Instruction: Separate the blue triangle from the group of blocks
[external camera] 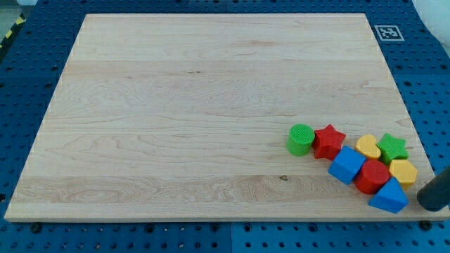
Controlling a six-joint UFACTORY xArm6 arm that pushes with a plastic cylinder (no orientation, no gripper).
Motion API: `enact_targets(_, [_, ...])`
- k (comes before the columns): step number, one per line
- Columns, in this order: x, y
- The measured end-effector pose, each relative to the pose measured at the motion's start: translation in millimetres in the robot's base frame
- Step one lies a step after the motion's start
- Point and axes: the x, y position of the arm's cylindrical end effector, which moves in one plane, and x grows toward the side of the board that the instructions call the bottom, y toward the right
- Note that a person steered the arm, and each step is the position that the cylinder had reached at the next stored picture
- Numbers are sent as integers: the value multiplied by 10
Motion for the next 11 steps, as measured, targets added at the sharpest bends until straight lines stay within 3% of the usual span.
enact_targets(1, [9,-27])
enact_targets(3, [25,-741])
enact_targets(6, [25,-1021])
enact_targets(9, [-35,-1914])
enact_targets(11, [-381,-2779])
